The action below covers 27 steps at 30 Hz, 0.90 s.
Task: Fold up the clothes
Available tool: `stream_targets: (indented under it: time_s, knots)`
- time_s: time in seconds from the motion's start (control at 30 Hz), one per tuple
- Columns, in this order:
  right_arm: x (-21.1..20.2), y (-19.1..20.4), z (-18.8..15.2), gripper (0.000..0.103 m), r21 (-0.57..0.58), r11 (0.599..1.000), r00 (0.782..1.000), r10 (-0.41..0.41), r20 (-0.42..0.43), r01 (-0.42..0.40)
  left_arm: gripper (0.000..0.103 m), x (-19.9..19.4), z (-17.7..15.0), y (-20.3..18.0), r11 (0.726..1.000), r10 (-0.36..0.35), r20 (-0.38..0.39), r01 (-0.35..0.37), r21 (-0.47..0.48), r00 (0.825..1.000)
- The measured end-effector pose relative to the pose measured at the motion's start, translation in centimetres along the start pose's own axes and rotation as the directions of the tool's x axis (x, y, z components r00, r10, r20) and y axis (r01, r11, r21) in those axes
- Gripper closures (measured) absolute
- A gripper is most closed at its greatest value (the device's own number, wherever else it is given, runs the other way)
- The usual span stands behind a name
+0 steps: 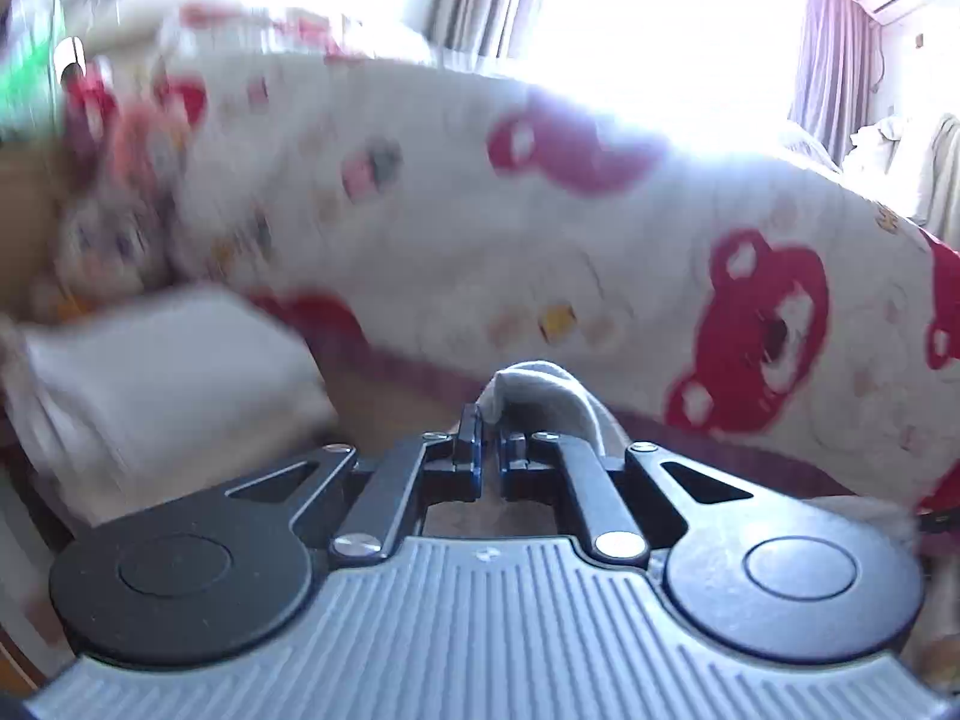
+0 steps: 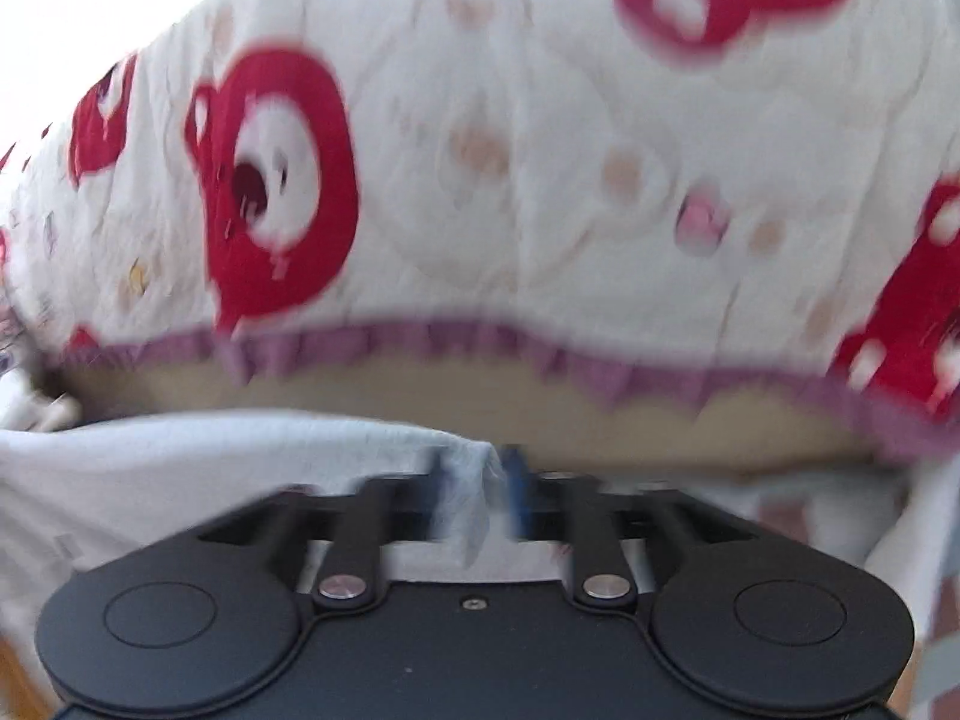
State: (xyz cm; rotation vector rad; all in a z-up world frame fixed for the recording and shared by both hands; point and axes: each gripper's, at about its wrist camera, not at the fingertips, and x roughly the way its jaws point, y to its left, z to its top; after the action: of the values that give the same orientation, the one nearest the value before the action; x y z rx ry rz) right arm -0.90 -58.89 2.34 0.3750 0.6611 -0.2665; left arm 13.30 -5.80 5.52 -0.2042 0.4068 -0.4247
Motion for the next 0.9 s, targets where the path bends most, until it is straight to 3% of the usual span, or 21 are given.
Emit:
stream_targets:
  time_s: [0.17,0.27,0.33,0.4,0.47,0.5,0.6,0.73,0.8,0.9]
  knots:
    - [5.6,-1.5,-7.1,0.053,0.139,0.989,0.993,-0.023,-0.113,0.039,0.098,6.9,-8.6,-0.5,0.997,0.08,-0.174,-0.077,0.024,0.982]
    - [7.3,-0.9,-12.4,0.053,0.176,0.984,0.989,0.032,-0.142,-0.007,0.098,7.5,-12.1,0.8,0.995,0.099,-0.179,-0.098,0.013,0.979]
    - [8.2,-0.7,-15.7,0.053,0.239,0.969,0.984,0.099,-0.149,-0.061,0.098,7.9,-13.0,2.5,0.992,0.123,-0.187,-0.127,-0.009,0.975]
    - [9.6,-0.6,-18.3,0.053,0.321,0.941,0.976,0.159,-0.152,-0.103,0.098,8.5,-13.3,3.8,0.987,0.139,-0.243,-0.156,-0.05,0.96]
    - [11.1,-0.4,-20.2,0.053,0.4,0.908,0.969,0.199,-0.147,-0.126,0.098,8.4,-12.8,5.1,0.983,0.136,-0.236,-0.16,-0.088,0.962]
    - [11.9,-0.3,-20.9,0.051,0.434,0.892,0.968,0.208,-0.142,-0.128,0.098,8.4,-12.6,5.7,0.981,0.134,-0.233,-0.162,-0.107,0.963]
    - [13.9,0.2,-22.0,0.051,0.509,0.851,0.97,0.216,-0.115,-0.129,0.098,8.0,-12.3,6.2,0.975,0.203,-0.188,-0.215,-0.047,0.961]
    - [15.0,0.7,-22.2,0.046,0.563,0.818,0.984,0.172,-0.044,-0.118,0.098,7.2,-12.0,6.4,0.988,0.122,-0.162,-0.136,-0.078,0.979]
    - [15.7,1.3,-22.2,0.041,0.56,0.82,0.987,0.157,-0.026,-0.116,0.098,6.8,-11.9,6.5,0.991,0.082,-0.148,-0.096,-0.093,0.986]
    - [16.9,2.8,-21.3,0.045,0.468,0.877,0.993,0.12,-0.003,-0.105,0.098,6.1,-11.6,6.6,0.993,0.021,-0.126,-0.035,-0.114,0.992]
